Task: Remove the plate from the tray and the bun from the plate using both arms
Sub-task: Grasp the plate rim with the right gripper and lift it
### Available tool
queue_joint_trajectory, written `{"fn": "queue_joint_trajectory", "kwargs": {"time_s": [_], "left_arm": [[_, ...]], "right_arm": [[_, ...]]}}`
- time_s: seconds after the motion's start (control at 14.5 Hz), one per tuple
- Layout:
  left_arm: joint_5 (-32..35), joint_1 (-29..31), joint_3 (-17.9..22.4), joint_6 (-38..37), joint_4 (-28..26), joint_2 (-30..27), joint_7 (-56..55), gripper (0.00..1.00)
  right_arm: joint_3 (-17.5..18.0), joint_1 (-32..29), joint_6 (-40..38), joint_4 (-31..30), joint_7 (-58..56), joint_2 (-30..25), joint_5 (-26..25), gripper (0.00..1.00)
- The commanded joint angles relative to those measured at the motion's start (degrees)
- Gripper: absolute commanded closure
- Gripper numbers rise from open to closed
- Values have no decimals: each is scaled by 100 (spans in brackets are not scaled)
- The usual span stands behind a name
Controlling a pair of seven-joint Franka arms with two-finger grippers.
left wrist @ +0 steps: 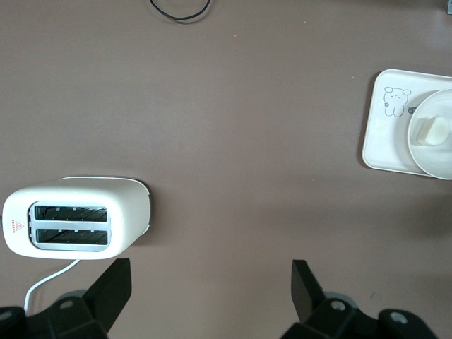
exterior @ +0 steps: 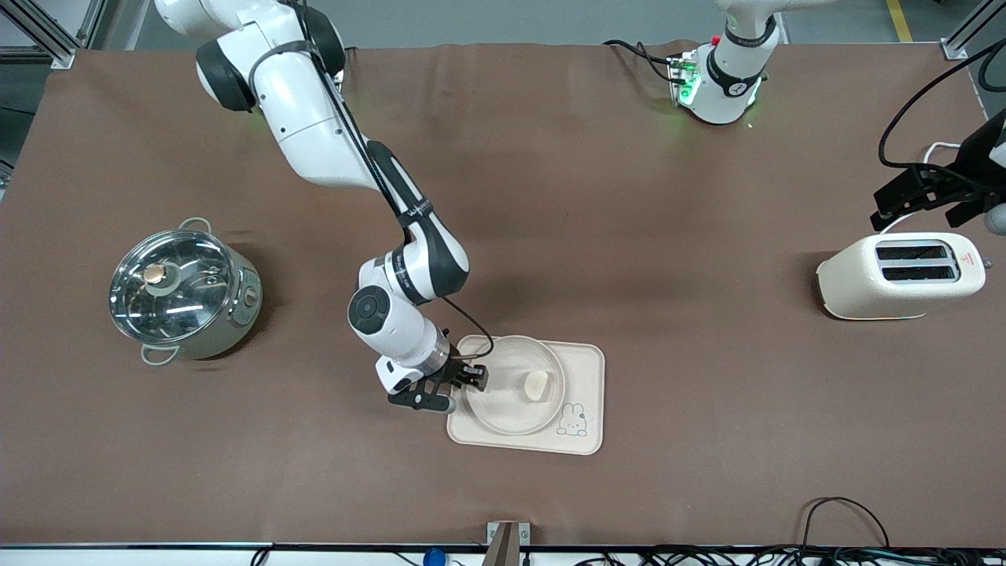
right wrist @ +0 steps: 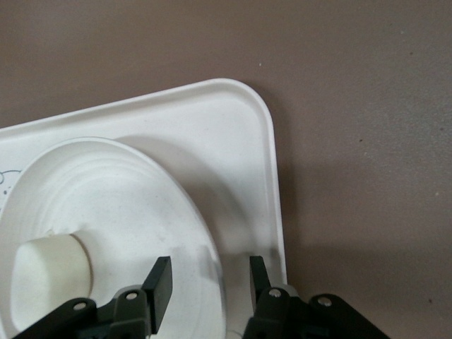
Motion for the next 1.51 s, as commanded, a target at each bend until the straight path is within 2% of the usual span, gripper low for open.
{"fn": "queue_joint_trajectory", "kwargs": {"time_s": [0.0, 0.07, 0.21, 0.41, 0.55, 0.62, 0.83, 1.03, 1.17, 1.31, 1.44], "left_arm": [[48, -16, -6, -12, 1, -66, 40, 0], [48, -16, -6, -12, 1, -66, 40, 0], [39, -16, -6, -12, 1, -66, 40, 0], [39, -16, -15, -12, 1, -66, 40, 0], [39, -16, -6, -12, 1, -66, 40, 0], [39, -16, -15, -12, 1, -66, 40, 0], [39, -7, -6, -12, 1, -66, 49, 0], [39, -7, -6, -12, 1, -66, 40, 0], [39, -7, -15, -12, 1, -66, 49, 0], [39, -7, -6, -12, 1, -66, 49, 0], [39, -7, -15, -12, 1, -66, 49, 0]], "right_arm": [[-16, -11, -14, 181, -238, 94, 119, 73], [-16, -20, -14, 181, -326, 103, 119, 79], [-16, -37, -14, 173, -467, 112, 119, 99], [-7, -64, -40, 147, -476, 25, 163, 99], [54, -64, -84, 85, -485, -221, 338, 99], [159, -107, -93, -176, -528, -439, 365, 99], [370, -73, 21, -1475, -818, -1388, 400, 100], [546, 129, 765, -3371, -1011, -2582, 391, 100], [808, 217, 1294, -4480, -1117, -3251, 400, 100], [1055, 296, 1855, -5063, -1109, -3403, 400, 100], [1153, 462, 2270, -5276, -1117, -3360, 400, 100]]}}
